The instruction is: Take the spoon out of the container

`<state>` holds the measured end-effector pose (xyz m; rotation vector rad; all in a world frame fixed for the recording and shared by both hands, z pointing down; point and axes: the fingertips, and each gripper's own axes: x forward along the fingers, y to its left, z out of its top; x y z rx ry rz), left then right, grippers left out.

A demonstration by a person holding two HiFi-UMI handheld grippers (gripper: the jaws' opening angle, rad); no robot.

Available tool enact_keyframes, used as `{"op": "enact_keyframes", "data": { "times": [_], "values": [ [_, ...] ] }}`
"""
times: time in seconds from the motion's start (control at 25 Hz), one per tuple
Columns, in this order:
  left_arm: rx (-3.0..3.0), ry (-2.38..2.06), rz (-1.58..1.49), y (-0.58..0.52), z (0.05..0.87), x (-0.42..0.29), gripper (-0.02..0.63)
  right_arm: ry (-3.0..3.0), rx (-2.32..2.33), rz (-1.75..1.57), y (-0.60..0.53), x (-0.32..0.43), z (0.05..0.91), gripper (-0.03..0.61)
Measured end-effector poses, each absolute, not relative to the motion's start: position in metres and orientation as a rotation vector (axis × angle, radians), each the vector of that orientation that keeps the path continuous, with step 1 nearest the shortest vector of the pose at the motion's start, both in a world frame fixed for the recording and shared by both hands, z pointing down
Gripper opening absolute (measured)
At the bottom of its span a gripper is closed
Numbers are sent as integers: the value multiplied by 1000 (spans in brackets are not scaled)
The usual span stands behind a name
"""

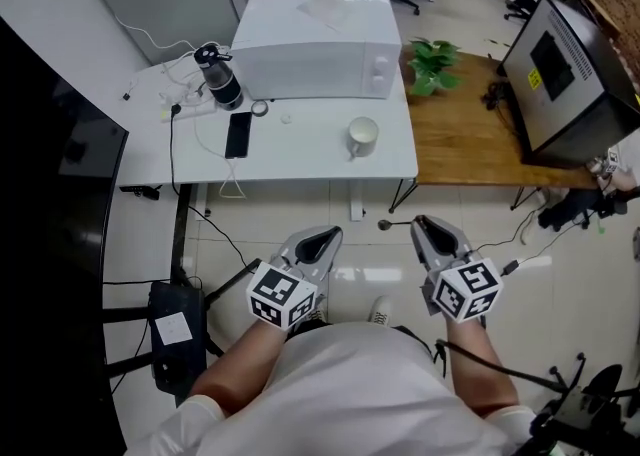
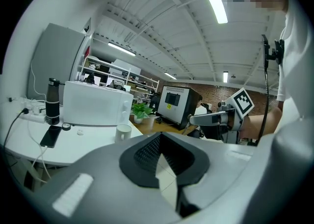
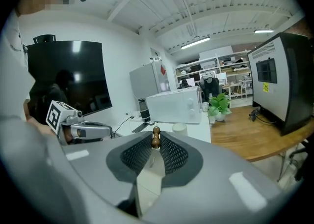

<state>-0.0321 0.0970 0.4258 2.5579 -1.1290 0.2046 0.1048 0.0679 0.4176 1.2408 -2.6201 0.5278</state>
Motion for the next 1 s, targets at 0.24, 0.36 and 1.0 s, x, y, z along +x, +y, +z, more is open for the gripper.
{"op": "enact_keyframes", "data": {
  "times": [0.24, 0.36, 1.0],
  "values": [
    [2561, -1128, 212, 99, 425, -30, 5, -2626, 1254, 562, 69, 107, 423, 55],
    [2561, -1127, 222, 102, 427, -31, 5, -2628, 1254, 567, 73, 106, 423, 55],
    [2568, -1129, 230, 112, 427, -34, 5, -2629, 1248, 544, 80, 105, 419, 55]
  ]
}}
